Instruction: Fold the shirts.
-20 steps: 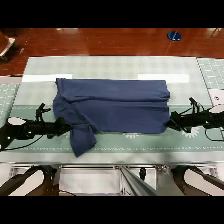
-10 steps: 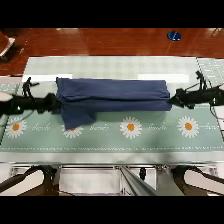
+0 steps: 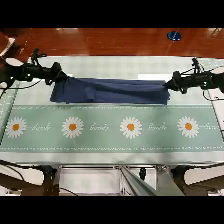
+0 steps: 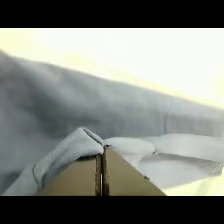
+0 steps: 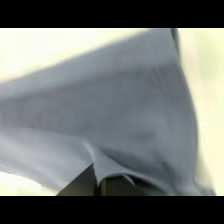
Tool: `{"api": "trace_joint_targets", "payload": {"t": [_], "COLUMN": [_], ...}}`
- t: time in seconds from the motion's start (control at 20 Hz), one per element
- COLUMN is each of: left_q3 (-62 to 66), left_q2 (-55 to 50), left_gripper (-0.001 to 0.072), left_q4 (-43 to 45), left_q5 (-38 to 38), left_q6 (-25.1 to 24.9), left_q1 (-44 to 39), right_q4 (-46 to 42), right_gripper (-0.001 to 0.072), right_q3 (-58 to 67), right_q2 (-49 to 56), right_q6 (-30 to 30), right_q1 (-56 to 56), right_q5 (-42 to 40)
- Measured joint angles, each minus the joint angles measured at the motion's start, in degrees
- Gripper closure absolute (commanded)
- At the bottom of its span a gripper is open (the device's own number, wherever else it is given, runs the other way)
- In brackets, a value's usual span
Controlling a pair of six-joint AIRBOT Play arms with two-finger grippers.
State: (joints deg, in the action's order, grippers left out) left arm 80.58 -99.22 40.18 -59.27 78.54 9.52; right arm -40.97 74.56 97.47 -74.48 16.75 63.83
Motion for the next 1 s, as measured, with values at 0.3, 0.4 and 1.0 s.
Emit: {"api": "trace_joint_targets", "payload": {"t": [0.3, 0.4, 1.0], "left_q3": [6.43, 7.41, -29.49], "left_q2": [-5.07, -4.24, 28.79], "left_gripper": [0.0201, 0.0201, 0.0201], "left_q4": [2.01, 6.86, 10.08], "left_q5": [-8.04, -14.56, 4.15], "left_q6": [1.22, 2.78, 1.14], "left_q1": [2.14, 5.18, 2.12], "right_q4": [-0.04, -2.54, -4.96], "right_gripper": [0.0299, 0.0299, 0.0292], "right_q3": [6.69, 8.46, 2.43], "right_q2": [4.37, 4.28, 6.62], "right_q6": [-0.98, -1.46, -3.65], "right_q1": [1.81, 4.66, 4.7], "right_q5": [1.64, 4.94, 4.74]}}
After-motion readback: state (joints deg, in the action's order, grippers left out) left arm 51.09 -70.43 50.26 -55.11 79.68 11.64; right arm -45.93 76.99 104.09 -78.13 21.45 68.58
